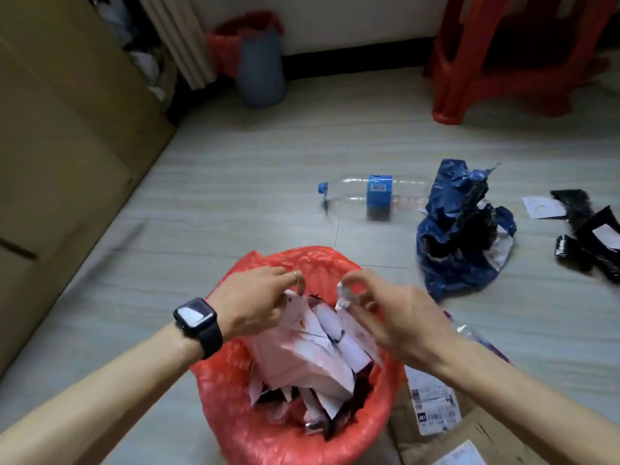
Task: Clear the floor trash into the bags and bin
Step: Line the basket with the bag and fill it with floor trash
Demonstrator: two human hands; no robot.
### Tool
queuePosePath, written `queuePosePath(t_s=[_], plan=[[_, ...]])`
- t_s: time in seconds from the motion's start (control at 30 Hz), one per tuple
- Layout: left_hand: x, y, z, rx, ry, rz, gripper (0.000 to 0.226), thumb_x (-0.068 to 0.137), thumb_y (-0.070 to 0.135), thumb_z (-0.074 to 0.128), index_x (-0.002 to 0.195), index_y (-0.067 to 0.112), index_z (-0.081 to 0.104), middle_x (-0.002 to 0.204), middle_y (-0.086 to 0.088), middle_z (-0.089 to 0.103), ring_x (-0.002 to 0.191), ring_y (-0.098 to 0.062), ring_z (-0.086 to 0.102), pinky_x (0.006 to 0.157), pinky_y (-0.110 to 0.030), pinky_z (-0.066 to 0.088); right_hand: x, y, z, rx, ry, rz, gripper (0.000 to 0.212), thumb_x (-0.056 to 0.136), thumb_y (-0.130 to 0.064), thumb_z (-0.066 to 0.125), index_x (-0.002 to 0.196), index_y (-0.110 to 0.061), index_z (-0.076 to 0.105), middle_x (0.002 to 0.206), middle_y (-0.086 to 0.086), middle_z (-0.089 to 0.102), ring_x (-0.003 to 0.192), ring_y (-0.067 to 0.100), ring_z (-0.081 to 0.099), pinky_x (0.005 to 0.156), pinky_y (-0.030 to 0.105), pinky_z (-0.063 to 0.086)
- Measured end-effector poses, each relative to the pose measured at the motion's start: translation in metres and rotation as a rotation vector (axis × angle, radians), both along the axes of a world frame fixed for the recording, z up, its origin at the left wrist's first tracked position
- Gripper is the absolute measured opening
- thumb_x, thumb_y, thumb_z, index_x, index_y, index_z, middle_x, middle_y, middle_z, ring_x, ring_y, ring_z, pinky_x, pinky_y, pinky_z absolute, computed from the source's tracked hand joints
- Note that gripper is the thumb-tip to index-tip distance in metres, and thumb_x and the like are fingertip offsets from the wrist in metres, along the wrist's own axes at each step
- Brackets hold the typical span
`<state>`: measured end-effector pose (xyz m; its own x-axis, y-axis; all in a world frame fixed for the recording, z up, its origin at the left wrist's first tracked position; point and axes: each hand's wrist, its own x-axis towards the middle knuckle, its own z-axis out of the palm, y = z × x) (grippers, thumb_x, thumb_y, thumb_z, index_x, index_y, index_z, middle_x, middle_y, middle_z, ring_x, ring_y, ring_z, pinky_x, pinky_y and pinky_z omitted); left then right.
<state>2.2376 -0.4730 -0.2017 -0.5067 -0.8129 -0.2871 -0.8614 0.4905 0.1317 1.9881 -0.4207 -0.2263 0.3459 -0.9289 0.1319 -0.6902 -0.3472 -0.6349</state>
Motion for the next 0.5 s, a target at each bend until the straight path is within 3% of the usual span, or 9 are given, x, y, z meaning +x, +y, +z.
queuePosePath(t_s=[0.07, 0.17, 0.2, 0.27, 0.33, 0.43, 0.5], plan=[[0.008, 0.015, -0.016, -0.001, -0.149, -0.113, 0.041, 0.087, 0.038, 0.043, 0.127, 0.033, 0.05, 0.122, 0.005, 0.054, 0.108, -0.021, 0.052, 0.083, -0.038, 0.047, 0.011, 0.008, -0.006, -0.22, 0.319, 0.149, 0.026, 0.078, -0.029, 0.068, 0.103, -0.032, 0.062, 0.073, -0.007, 0.068, 0.068, 0.024, 0.065, 0.061, 0.033, 0.05], [0.008, 0.033, -0.034, 0.054, -0.212, -0.183, 0.057, 0.083, 0.06, 0.032, 0.136, 0.042, 0.04, 0.139, 0.008, 0.044, 0.119, -0.019, 0.047, 0.088, -0.037, 0.044, 0.025, 0.017, -0.009, -0.362, 0.61, 0.28, 0.013, 0.057, -0.026, 0.072, 0.07, -0.026, 0.069, 0.064, -0.008, 0.057, 0.057, 0.018, 0.055, 0.052, 0.028, 0.038], [0.007, 0.037, -0.037, 0.049, -0.227, -0.21, 0.059, 0.082, 0.064, 0.03, 0.137, 0.043, 0.038, 0.139, 0.007, 0.044, 0.119, -0.02, 0.048, 0.088, -0.037, 0.044, 0.029, 0.016, -0.01, -0.351, 0.67, 0.306, 0.011, 0.059, -0.03, 0.073, 0.069, -0.025, 0.07, 0.067, -0.006, 0.056, 0.057, 0.018, 0.055, 0.05, 0.029, 0.035], [0.0, 0.037, -0.042, -0.016, -0.28, -0.274, 0.061, 0.081, 0.066, 0.032, 0.136, 0.041, 0.038, 0.137, 0.005, 0.044, 0.117, -0.023, 0.049, 0.087, -0.039, 0.042, 0.037, 0.016, -0.014, -0.253, 0.771, 0.32, 0.024, 0.074, -0.031, 0.067, 0.094, -0.021, 0.074, 0.076, -0.003, 0.06, 0.062, 0.021, 0.059, 0.051, 0.032, 0.029], [-0.005, 0.034, -0.042, -0.076, -0.323, -0.298, 0.06, 0.083, 0.068, 0.037, 0.135, 0.037, 0.04, 0.136, 0.004, 0.044, 0.116, -0.024, 0.047, 0.089, -0.04, 0.039, 0.041, 0.014, -0.016, -0.165, 0.779, 0.305, 0.031, 0.087, -0.026, 0.057, 0.114, -0.014, 0.067, 0.09, 0.001, 0.063, 0.077, 0.027, 0.062, 0.061, 0.035, 0.033], [-0.009, 0.029, -0.036, -0.125, -0.345, -0.298, 0.062, 0.083, 0.072, 0.04, 0.131, 0.032, 0.044, 0.129, 0.003, 0.047, 0.113, -0.023, 0.048, 0.09, -0.039, 0.034, 0.039, 0.012, -0.012, -0.027, 0.746, 0.39, 0.026, 0.09, -0.035, 0.055, 0.102, -0.016, 0.067, 0.1, 0.005, 0.061, 0.095, 0.03, 0.058, 0.079, 0.039, 0.039], [-0.01, 0.025, -0.026, -0.158, -0.323, -0.282, 0.063, 0.083, 0.074, 0.038, 0.129, 0.031, 0.047, 0.122, 0.003, 0.051, 0.109, -0.022, 0.051, 0.088, -0.038, 0.035, 0.033, 0.012, -0.006, -0.049, 0.683, 0.403, 0.022, 0.091, -0.031, 0.052, 0.1, -0.016, 0.065, 0.098, 0.005, 0.061, 0.094, 0.032, 0.058, 0.076, 0.04, 0.041]])
